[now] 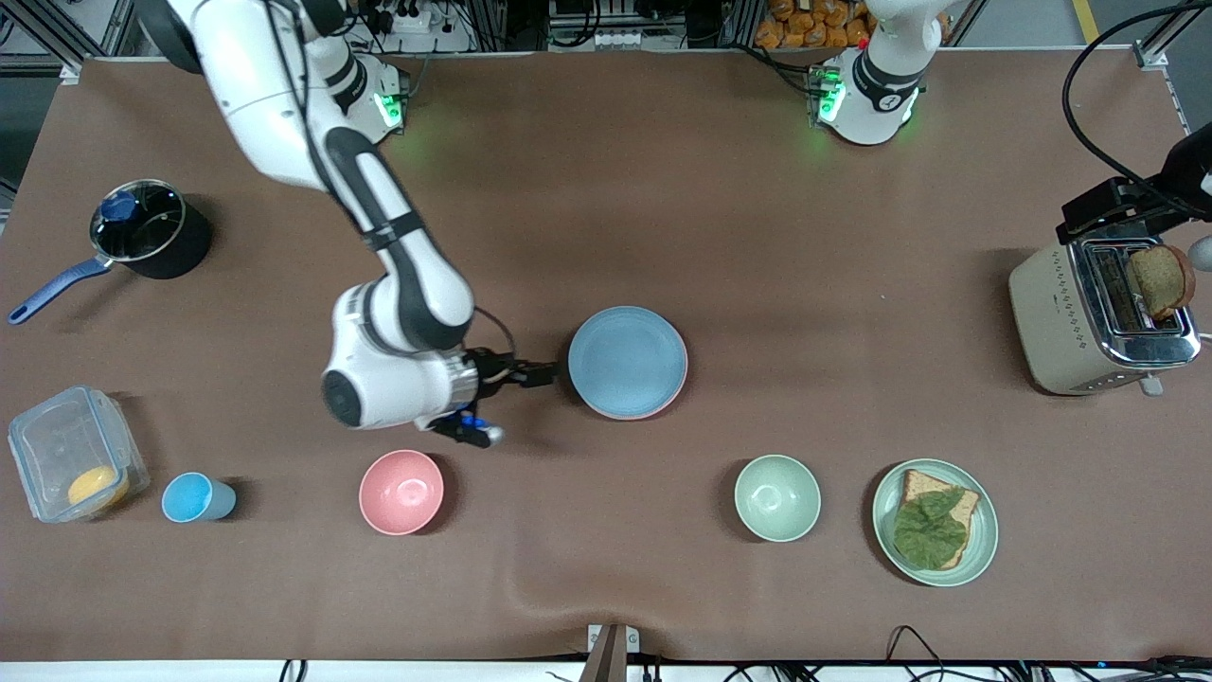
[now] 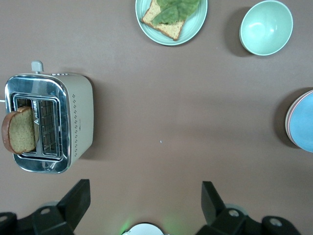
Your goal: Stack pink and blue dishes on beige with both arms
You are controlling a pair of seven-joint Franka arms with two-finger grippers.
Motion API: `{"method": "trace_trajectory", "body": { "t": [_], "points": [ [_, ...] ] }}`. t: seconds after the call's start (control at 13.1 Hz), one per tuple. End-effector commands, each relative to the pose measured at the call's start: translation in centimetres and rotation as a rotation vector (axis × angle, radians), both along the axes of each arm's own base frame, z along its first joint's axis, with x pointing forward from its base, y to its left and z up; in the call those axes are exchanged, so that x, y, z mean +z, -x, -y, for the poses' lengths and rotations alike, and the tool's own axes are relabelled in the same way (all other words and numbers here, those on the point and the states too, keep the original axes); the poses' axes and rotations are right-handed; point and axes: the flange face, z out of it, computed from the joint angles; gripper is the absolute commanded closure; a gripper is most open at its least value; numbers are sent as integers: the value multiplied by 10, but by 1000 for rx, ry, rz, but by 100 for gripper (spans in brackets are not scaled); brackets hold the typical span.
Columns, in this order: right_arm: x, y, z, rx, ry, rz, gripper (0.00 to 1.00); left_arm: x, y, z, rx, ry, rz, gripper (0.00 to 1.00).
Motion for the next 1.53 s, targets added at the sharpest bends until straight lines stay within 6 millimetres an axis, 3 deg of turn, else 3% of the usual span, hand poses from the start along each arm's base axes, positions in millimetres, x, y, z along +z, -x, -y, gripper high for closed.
{"method": "trace_trajectory", "body": {
  "t": [0.0, 0.31, 0.54, 0.69, 0.84, 0.92, 0.99, 1.22, 1.45],
  "points": [
    [39, -19, 84, 54, 82, -37, 0, -3, 3, 0, -11, 17, -20, 0],
    [89, -27, 214, 177, 132, 28, 0, 0, 4, 6, -15, 5, -9, 0],
    [109, -24, 286, 193, 246, 47, 0, -1, 5, -6, 16, 21, -14, 0],
    [142, -21, 296, 237, 368, 86, 0, -6, 7, -5, 16, 20, -27, 0],
    [179, -14, 295, 259, 429, 136, 0, -3, 9, -6, 18, 21, -24, 0],
    [206, -7, 285, 262, 443, 170, 0, -4, 9, -5, 17, 19, -24, 0],
    [231, 9, 276, 271, 454, 203, 0, -5, 9, -3, 13, 21, -28, 0],
    [296, 48, 279, 250, 478, 267, 0, -4, 10, -7, 19, 21, -26, 0],
    [334, 66, 287, 236, 486, 301, 0, 0, 12, -7, 21, 21, -20, 0]
  ]
}}
